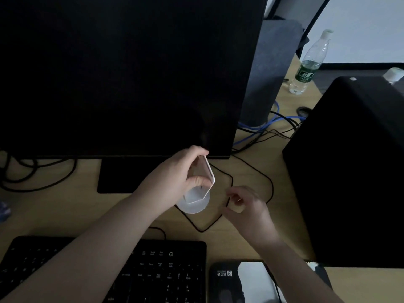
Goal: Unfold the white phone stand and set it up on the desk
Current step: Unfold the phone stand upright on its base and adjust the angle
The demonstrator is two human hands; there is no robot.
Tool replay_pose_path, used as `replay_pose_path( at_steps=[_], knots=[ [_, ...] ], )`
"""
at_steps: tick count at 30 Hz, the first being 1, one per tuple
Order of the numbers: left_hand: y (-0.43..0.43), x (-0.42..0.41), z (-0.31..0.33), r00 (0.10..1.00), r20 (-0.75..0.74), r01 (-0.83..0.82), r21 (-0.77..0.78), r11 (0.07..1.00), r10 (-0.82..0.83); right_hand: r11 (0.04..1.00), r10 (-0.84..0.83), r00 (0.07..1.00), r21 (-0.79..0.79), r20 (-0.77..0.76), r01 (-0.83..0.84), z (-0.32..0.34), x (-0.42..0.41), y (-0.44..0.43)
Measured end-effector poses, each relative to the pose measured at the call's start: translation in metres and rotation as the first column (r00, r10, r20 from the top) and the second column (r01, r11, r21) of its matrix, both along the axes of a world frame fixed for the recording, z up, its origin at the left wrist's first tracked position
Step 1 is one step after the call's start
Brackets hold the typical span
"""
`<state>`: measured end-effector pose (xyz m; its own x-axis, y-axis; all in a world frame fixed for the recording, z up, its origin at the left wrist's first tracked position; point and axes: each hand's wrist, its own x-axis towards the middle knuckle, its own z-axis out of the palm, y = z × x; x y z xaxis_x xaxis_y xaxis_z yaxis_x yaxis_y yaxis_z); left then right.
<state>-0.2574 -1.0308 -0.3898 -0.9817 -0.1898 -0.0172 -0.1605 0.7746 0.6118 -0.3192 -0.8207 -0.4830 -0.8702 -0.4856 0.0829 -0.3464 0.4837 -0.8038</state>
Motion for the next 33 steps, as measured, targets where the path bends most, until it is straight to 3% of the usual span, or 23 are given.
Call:
replay_pose_path(
  at_steps=[6, 10, 13, 22, 33],
  knots=[
    [-0.01, 0.009, 0.0, 0.993, -0.045, -0.112, -0.132, 0.985, 0.107, 0.993, 0.019, 0.981, -0.116, 0.195, 0.004, 0.016, -0.004, -0.004],
    [-0.015, 0.019, -0.011, 0.961, -0.044, -0.27, 0.05, 0.962, 0.272, 0.984, 0.02, 0.936, -0.174, 0.351, 0.044, 0.033, -0.011, -0.01],
    [-0.01, 0.024, -0.017, 0.934, -0.066, -0.332, 0.212, 0.919, 0.352, 0.982, 0.073, 0.932, -0.19, 0.355, -0.005, 0.043, -0.012, -0.019],
    [-0.002, 0.016, -0.018, 0.934, -0.141, -0.29, 0.229, 0.929, 0.327, 0.983, 0.14, 0.929, -0.164, 0.342, -0.087, 0.046, -0.016, -0.043],
    [0.011, 0.019, -0.047, 0.905, 0.125, -0.422, 0.381, 0.823, 0.406, 0.996, 0.032, 0.893, -0.089, 0.45, 0.01, 0.027, -0.013, -0.053]
  ],
)
